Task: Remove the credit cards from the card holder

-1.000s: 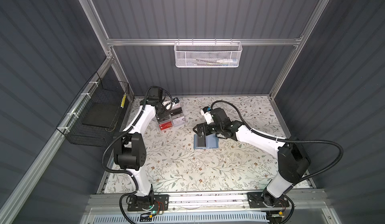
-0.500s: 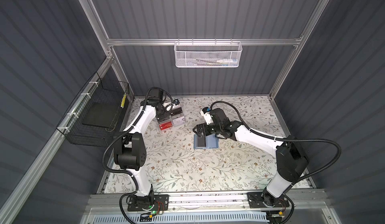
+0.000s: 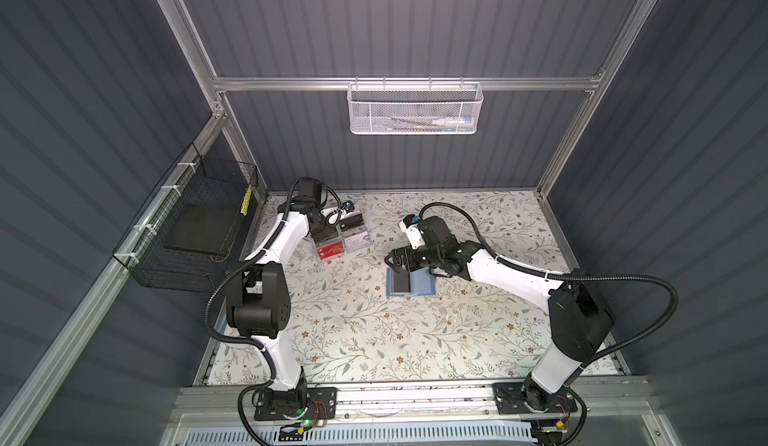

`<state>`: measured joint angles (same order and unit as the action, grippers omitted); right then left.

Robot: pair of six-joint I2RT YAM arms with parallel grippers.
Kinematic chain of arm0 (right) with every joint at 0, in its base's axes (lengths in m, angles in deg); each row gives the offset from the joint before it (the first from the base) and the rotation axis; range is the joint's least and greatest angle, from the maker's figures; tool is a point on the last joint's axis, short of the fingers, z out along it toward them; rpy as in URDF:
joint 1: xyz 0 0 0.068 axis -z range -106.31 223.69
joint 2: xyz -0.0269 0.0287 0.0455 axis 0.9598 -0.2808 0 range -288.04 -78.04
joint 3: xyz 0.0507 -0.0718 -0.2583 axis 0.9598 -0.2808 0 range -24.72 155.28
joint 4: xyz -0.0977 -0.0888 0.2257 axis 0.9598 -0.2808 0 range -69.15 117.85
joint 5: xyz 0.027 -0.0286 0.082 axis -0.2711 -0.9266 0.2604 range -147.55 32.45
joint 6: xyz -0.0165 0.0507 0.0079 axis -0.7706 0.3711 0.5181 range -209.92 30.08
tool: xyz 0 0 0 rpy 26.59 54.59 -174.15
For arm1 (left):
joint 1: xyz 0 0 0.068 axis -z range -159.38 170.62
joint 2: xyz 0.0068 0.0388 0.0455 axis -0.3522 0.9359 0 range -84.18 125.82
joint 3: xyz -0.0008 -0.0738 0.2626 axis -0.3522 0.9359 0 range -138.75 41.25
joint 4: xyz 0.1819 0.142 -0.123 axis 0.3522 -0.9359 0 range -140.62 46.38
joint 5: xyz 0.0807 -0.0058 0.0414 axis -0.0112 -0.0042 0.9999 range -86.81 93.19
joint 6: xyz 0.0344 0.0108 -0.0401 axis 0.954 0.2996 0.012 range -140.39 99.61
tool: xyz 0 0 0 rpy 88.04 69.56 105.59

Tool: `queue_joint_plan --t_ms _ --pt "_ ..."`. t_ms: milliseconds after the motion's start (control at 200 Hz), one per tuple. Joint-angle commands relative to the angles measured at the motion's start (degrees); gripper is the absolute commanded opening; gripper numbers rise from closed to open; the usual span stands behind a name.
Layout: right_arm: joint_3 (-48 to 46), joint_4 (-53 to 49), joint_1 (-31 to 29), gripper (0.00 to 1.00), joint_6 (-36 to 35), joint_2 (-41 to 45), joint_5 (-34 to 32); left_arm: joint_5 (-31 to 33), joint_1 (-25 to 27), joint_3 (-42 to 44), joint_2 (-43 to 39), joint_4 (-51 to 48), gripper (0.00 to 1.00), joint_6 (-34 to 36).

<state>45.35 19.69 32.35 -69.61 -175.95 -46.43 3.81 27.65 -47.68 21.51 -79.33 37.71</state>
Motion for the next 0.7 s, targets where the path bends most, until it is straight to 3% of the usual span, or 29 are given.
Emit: queue_joint_plan --t_ms 0,695 --pt "-0.64 0.53 -0.32 0.99 -0.63 0.49 0.2 -1.39 -0.35 -0.85 1.53 -0.45 0.0 2.64" --pt "-0.46 0.75 -0.32 0.99 -0.45 0.01 0.65 -2.12 -0.35 -4.06 4.8 -2.06 0.0 3.98"
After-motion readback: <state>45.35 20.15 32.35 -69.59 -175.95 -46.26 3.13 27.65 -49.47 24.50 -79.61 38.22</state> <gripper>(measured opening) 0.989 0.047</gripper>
